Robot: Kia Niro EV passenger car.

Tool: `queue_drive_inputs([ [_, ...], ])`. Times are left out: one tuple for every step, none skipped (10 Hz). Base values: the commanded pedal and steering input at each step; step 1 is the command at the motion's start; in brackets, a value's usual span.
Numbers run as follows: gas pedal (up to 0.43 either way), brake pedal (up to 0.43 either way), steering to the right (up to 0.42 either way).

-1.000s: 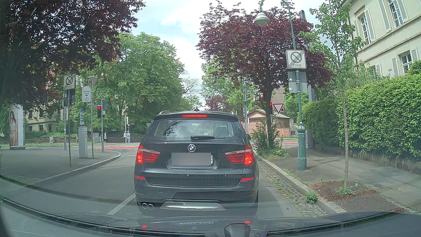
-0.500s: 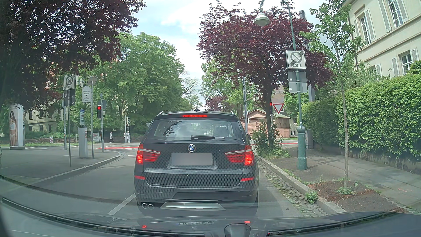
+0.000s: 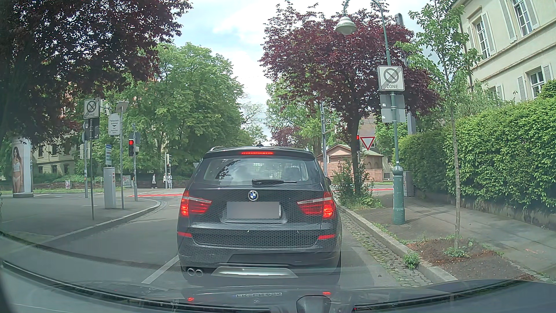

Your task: Follow the waypoints while adhering to traffic rules and regulations

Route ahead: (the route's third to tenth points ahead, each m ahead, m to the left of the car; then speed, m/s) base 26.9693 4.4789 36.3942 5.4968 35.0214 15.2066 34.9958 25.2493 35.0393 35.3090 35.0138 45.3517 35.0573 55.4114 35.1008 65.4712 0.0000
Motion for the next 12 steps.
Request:
queue_drive_inputs([
  [0.000, 0.268, 0.002],
  [0.000, 0.268, 0.002],
  [0.000, 0.274, 0.002],
  [0.000, 0.274, 0.002],
  [0.000, 0.274, 0.002],
  [0.000, 0.274, 0.002],
  [0.000, 0.274, 0.002],
  [0.000, 0.268, 0.002],
  [0.000, 0.274, 0.002],
  [0.000, 0.268, 0.002],
  [0.000, 0.268, 0.002],
  [0.000, 0.274, 0.002],
])
